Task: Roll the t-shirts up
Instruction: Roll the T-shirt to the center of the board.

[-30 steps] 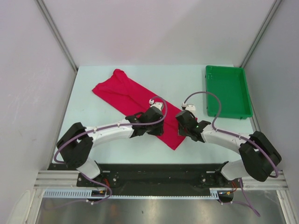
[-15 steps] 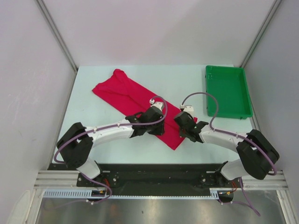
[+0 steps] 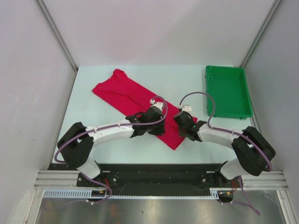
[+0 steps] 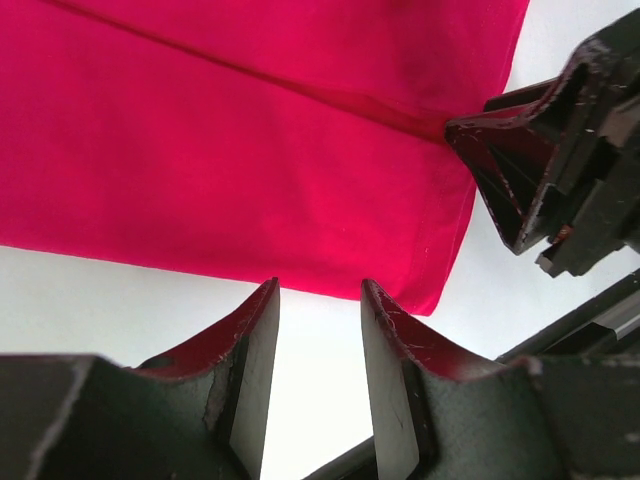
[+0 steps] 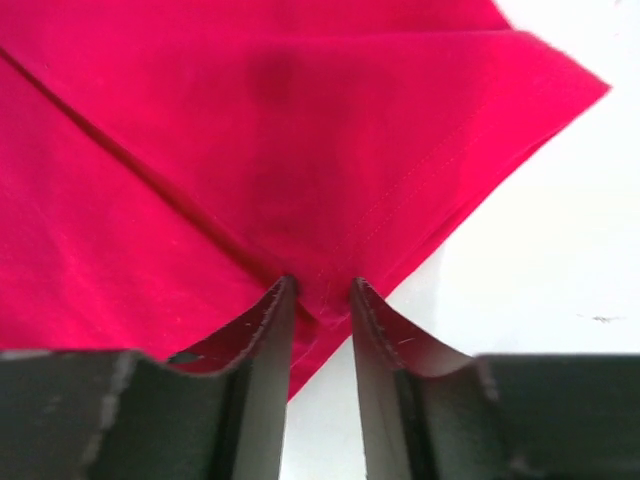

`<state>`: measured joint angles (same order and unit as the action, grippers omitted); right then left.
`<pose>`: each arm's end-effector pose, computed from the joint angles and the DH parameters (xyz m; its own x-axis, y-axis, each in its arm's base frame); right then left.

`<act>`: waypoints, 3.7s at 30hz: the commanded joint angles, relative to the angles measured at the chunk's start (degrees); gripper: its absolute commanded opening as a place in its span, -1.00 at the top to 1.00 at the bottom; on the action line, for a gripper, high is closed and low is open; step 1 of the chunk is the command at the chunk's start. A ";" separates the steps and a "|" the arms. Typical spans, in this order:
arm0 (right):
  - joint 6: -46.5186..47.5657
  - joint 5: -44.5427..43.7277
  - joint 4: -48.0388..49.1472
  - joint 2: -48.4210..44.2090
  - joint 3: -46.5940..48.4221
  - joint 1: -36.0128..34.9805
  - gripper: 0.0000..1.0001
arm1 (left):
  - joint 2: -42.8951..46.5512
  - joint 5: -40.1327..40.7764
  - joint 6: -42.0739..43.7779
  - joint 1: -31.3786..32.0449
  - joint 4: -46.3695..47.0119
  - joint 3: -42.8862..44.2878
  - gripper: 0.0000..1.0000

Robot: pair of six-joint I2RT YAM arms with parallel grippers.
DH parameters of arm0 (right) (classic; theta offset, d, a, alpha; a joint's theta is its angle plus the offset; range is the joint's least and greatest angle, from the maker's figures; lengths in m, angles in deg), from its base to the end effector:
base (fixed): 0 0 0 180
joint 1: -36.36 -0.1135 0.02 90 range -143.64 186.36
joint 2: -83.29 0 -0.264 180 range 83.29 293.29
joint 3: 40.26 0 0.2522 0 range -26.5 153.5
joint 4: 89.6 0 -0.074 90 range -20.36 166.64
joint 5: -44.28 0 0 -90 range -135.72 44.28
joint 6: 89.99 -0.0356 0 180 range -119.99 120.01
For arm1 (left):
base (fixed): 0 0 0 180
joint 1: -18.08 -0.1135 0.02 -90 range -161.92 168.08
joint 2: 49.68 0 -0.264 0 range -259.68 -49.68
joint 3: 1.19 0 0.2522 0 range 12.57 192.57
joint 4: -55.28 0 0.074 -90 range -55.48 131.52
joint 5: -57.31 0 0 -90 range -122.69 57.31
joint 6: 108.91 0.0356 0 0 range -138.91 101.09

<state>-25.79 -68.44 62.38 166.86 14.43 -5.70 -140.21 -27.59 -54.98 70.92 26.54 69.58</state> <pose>0.2094 0.1704 0.1645 -0.7607 -0.1457 -0.6325 -0.1446 0.9880 -0.0536 0.2033 -0.2629 0.2102 -0.8121 0.1006 -0.5748 0.3465 0.8757 -0.3363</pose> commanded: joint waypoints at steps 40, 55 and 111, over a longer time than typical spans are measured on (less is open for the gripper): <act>-10.05 25.26 5.64 -8.08 -2.17 33.00 -0.05 | -11.25 0.34 10.58 10.69 -2.41 11.62 -0.18; -13.84 27.47 16.72 3.00 -3.84 33.63 -0.01 | -20.57 6.23 13.49 16.24 -7.34 18.75 -0.26; -10.67 13.31 3.62 7.39 12.95 21.59 0.78 | -9.33 -14.07 6.90 3.50 2.15 4.95 1.00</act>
<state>-34.95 -55.10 62.25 172.08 23.70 16.15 -152.90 -39.61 -46.37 75.75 26.89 75.77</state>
